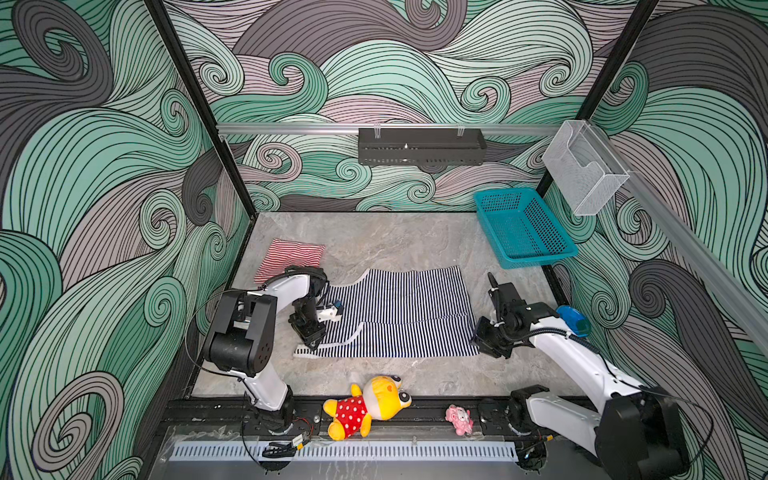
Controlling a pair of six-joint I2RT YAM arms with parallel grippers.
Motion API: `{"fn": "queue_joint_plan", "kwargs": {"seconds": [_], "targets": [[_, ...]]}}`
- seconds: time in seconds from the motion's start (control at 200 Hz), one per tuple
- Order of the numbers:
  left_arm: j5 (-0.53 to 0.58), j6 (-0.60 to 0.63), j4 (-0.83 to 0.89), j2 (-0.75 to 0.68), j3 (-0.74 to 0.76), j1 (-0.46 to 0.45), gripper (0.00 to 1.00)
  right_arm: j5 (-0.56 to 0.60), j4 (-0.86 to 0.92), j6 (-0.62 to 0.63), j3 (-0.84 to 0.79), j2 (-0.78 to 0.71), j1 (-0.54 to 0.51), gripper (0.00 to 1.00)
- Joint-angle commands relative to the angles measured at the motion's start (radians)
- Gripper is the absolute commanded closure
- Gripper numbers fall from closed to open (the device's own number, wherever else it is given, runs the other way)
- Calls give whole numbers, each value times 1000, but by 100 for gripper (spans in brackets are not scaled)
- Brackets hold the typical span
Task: Fold and stack the tank tops
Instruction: 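Release the hem and move both grippers to the top's far edge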
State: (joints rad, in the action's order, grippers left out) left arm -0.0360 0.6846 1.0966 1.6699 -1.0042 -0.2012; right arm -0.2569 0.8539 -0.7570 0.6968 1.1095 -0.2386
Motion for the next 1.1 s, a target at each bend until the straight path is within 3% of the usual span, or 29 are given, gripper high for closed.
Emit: {"fn": "queue_joint_plan", "kwargs": {"seconds": [0.0,0.115,0.305,0.556,0.731,0.896,1.091], "targets": [[-73,-34,65,-35,-111,2,46,33,47,7,92,23,-5,60],[-117,-52,86,-3,-205,2,44,58,31,48,191,112,-7,53],[-148,-149,27,109,-375,0,43,110,-24,150,398,329,13,52],[-220,-368,-8,386,-763,-22,45,100,-42,244,778,738,100,53],[-160,-449,22,565,-982,-66,48,114,32,283,1053,995,127,54],[-177,-467,68,672,-1089,-86,49,122,80,296,1191,1117,128,57],[-184,-465,66,710,-1094,-114,49,143,105,298,1232,1164,128,62]]}}
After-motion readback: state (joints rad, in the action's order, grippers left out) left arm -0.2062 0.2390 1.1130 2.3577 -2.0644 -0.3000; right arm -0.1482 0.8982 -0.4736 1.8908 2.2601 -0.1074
